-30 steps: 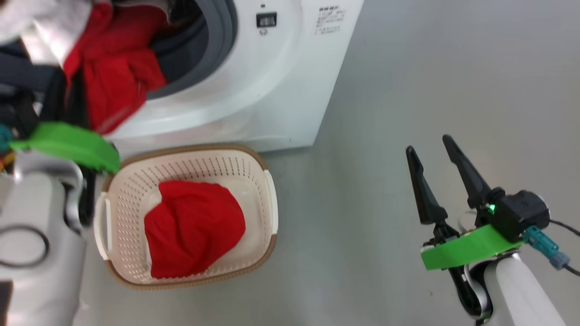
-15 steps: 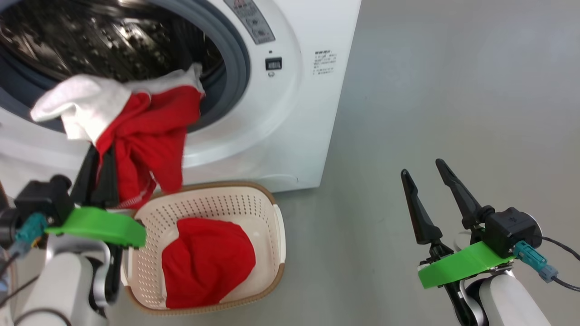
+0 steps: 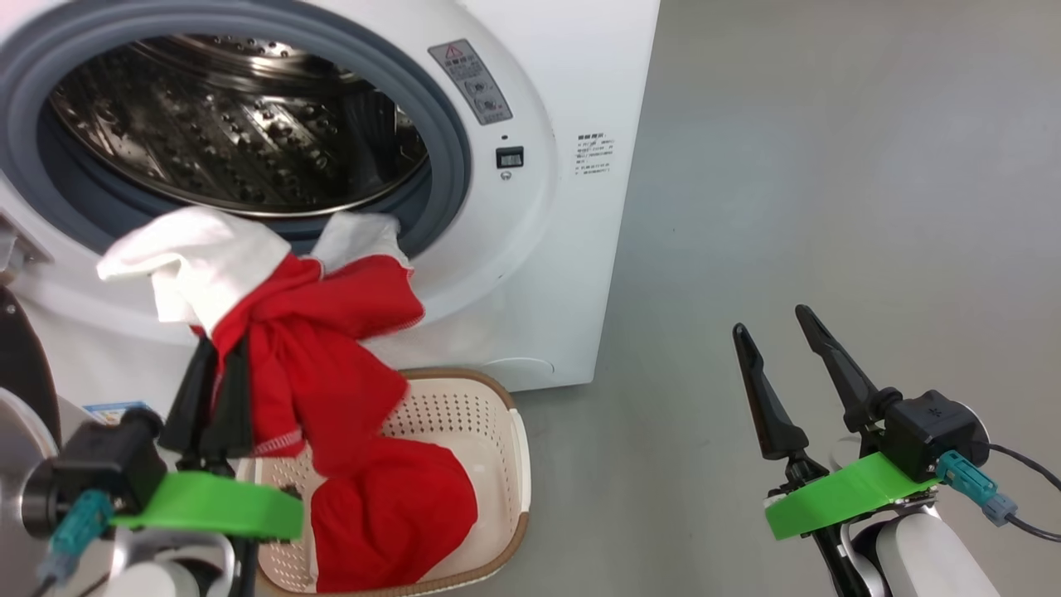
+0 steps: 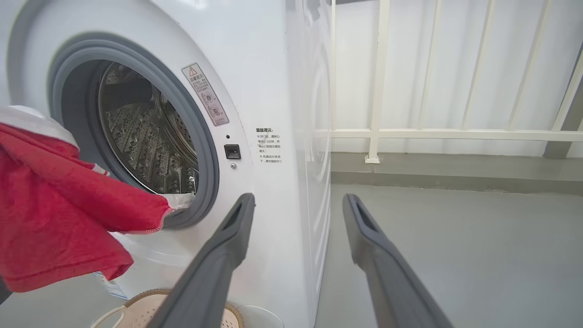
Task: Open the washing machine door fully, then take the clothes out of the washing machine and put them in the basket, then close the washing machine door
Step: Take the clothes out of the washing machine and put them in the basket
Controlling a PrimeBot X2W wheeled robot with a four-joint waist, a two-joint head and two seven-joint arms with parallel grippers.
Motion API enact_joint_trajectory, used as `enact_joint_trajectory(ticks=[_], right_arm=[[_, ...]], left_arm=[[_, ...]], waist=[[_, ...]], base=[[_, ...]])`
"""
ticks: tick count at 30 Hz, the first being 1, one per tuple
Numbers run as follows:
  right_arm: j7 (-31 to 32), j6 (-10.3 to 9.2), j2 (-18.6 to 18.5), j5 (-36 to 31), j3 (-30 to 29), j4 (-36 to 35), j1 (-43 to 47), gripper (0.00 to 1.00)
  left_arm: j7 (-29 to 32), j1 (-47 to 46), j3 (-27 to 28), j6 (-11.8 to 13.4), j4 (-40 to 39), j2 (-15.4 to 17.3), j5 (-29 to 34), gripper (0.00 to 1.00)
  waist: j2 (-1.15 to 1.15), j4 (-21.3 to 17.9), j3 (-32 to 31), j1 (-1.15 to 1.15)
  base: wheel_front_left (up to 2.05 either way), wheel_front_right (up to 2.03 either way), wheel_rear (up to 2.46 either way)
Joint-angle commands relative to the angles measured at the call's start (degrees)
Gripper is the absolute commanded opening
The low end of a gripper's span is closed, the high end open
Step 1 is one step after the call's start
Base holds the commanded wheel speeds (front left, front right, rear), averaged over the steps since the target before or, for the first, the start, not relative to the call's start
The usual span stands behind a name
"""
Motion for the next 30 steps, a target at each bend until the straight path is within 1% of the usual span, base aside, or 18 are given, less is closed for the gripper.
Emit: enact_joint_trajectory(ticks=[1, 5, 7, 10, 13, 18, 20, 22, 28, 29, 30], right_arm=[[-0.37, 0.36, 0.02, 0.56, 1.03, -1.3, 0.35, 1.0], [-0.37, 0.36, 0.02, 0.51, 1.0, -1.21, 0.72, 1.0], [-0.37, 0.36, 0.02, 0.48, 0.98, -1.24, 0.86, 1.0], [-0.37, 0.36, 0.02, 0.53, 1.03, -1.37, 0.97, 1.0], [-0.37, 0.36, 0.02, 0.58, 1.15, -1.6, 0.81, 1.0], [-0.37, 0.36, 0.02, 0.67, 1.41, -1.72, 0.33, 1.0], [-0.37, 0.36, 0.02, 0.91, 1.38, -1.68, 0.06, 1.0], [-0.37, 0.36, 0.02, 1.09, 1.21, -1.69, -0.21, 1.0], [-0.37, 0.36, 0.02, 0.94, 0.93, -2.24, -1.23, 1.0], [-0.37, 0.36, 0.02, 0.94, 0.93, -2.24, -1.23, 1.0], [-0.37, 0.36, 0.02, 0.88, 0.85, -2.35, -1.42, 1.0]], left_arm=[[0.07, 0.01, 1.99, 0.71, -2.77, 1.6, 0.43, 0.0], [1.12, 3.87, 1.82, 2.21, -7.29, 1.27, 0.43, 0.0], [1.45, 5.23, 1.73, 2.62, -8.3, 1.14, 0.32, 0.0], [1.69, 6.43, 1.42, 2.94, -8.4, 0.7, -0.02, 0.0], [1.21, 6.04, 1.13, 2.64, -6.89, 0.2, -0.53, 0.0], [0.01, 3.33, 0.28, 1.86, -1.2, -0.89, -1.08, 0.0], [-0.87, 1.9, -0.46, 1.88, 1.73, -0.71, 0.17, 0.0], [-1.68, 0.48, -0.94, 1.84, 4.52, -1.37, 0.41, 0.0], [-3.28, -4.31, -1.82, 0.12, 14.56, -2.74, -0.18, 0.0], [-3.28, -4.31, -1.82, 0.12, 14.56, -2.74, -0.18, 0.0], [-3.51, -5.26, -1.82, -0.19, 16.34, -2.93, -0.35, 0.0]], waist=[[0.0, 0.04, -0.57, 0.0], [0.0, 0.04, -1.5, 0.0], [0.0, 0.06, -1.7, 0.0], [0.0, 0.09, -1.75, 0.0], [0.0, 0.15, -1.13, 0.0], [0.0, 0.05, 0.8, 0.0], [0.0, -0.06, 1.75, 0.0], [0.0, -0.13, 2.81, 0.0], [0.0, -0.23, 6.91, 0.0], [0.0, -0.23, 6.91, 0.0], [0.0, -0.22, 7.73, 0.0]], base=[[0.0, 0.0, 0.0], [0.0, 0.0, 0.0], [0.0, 0.0, 0.0], [0.0, 0.0, 0.0], [0.0, 0.0, 0.0], [0.0, 0.0, 0.0], [0.0, 0.0, 0.0], [0.0, 0.0, 0.0], [0.0, 0.0, 0.0], [0.0, 0.0, 0.0], [0.0, 0.0, 0.0]])
